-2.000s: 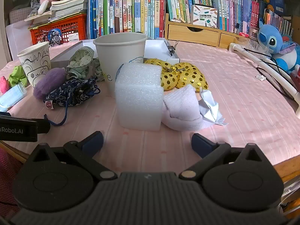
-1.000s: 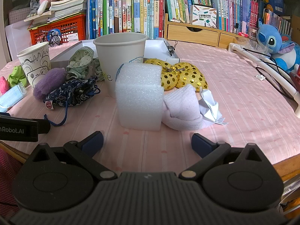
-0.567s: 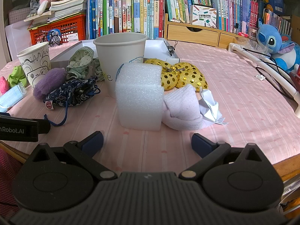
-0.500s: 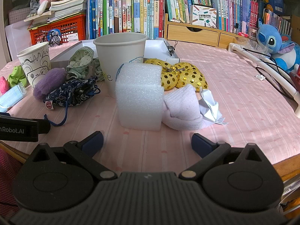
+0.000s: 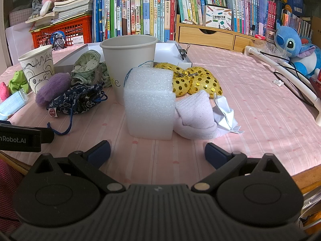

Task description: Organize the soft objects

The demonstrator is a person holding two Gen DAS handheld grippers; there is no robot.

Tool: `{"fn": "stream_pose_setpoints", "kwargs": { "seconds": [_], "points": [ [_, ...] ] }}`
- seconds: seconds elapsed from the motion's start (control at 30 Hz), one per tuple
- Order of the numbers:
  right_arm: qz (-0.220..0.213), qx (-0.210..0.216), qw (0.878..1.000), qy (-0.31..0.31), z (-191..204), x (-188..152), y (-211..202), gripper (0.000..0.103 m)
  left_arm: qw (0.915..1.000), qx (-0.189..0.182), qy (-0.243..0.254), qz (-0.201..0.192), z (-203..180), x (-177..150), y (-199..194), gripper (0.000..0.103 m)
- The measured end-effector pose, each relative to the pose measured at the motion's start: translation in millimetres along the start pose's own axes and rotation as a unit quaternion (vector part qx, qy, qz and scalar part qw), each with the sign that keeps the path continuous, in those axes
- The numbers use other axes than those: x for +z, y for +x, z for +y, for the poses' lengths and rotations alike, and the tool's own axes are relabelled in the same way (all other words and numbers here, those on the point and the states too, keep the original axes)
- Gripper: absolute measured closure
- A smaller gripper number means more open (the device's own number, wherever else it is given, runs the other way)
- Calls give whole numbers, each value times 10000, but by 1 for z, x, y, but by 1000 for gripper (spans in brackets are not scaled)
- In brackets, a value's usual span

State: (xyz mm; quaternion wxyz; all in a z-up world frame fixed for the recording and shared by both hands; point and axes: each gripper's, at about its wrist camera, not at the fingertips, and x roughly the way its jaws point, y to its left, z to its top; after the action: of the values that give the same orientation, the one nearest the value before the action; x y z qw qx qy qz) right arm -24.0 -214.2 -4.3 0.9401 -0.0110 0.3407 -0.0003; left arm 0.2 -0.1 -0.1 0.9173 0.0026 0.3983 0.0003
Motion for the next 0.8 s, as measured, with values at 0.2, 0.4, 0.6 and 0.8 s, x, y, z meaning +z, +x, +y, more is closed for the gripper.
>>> {"fn": "stream_pose_setpoints", "kwargs": {
  "seconds": [0.2, 0.4, 0.6, 0.8],
  "points": [
    [0, 0, 10000, 1, 0, 0, 0, 0, 10000, 0, 0, 0, 0, 0, 0, 0],
    [-2, -1, 10000, 1, 0, 0, 0, 0, 10000, 1, 1, -1, 0, 0, 0, 0],
    [2, -3, 10000, 4, 0, 0, -1, 0, 10000, -11, 11, 16, 0, 0, 0, 0],
    [-89, -1, 10000, 2, -1, 0, -2, 0, 10000, -52, 44, -15, 3, -2, 0, 0]
  ]
}}
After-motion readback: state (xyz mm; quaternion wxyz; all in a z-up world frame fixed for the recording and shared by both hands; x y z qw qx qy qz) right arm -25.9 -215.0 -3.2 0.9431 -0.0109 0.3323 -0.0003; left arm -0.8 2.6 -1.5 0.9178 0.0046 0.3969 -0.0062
